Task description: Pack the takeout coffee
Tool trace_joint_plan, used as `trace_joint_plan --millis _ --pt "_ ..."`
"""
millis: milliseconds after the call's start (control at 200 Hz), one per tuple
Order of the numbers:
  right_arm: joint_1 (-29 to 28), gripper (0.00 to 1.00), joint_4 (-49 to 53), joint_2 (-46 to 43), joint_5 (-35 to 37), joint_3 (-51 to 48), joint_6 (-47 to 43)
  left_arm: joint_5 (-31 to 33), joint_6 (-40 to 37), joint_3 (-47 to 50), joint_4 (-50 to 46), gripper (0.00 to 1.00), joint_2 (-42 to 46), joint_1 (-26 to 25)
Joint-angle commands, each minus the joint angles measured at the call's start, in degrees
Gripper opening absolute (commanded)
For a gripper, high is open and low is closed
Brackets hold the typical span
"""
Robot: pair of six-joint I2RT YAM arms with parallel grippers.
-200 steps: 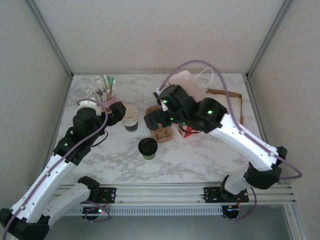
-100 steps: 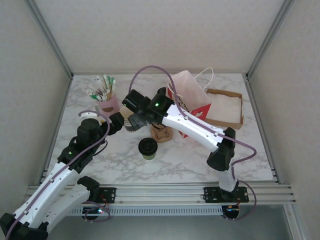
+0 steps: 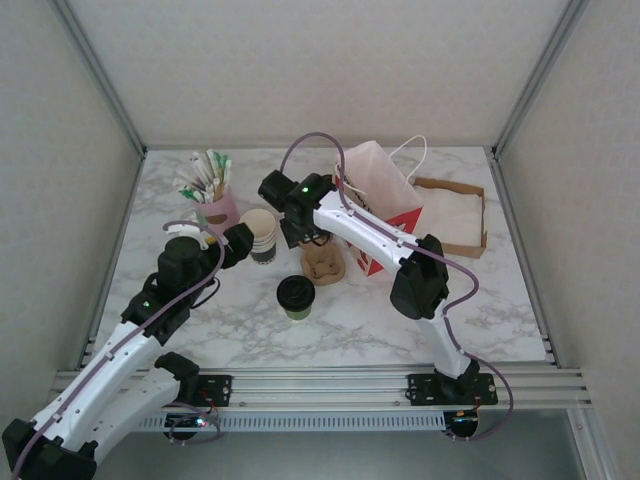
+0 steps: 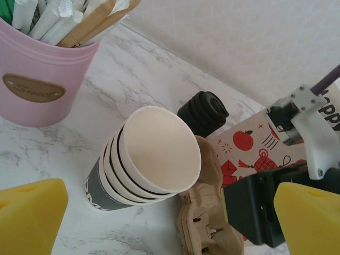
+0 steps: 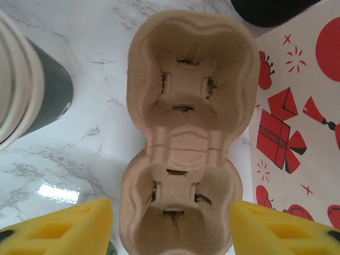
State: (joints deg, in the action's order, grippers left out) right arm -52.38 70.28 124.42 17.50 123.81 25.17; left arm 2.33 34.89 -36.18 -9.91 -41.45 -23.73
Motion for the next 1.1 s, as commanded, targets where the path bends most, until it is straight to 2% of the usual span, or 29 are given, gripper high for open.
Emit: trace_joint_plan --millis 0,426,1091 --pt "1.12 0.60 0.42 0.20 -2.39 -0.87 2.42 -1.40 -1.12 0.68 2.48 1.00 0.18 0.54" --pt "2.28 0.62 -0.91 4.58 -4.07 -1.48 3.46 -1.80 -1.14 0.24 2.26 1.00 -0.74 0.53" --pt "4.08 0.54 -2.77 7.05 -2.59 -4.28 4.95 -2.08 -0.97 -0.20 1.79 1.00 -1.38 0.52"
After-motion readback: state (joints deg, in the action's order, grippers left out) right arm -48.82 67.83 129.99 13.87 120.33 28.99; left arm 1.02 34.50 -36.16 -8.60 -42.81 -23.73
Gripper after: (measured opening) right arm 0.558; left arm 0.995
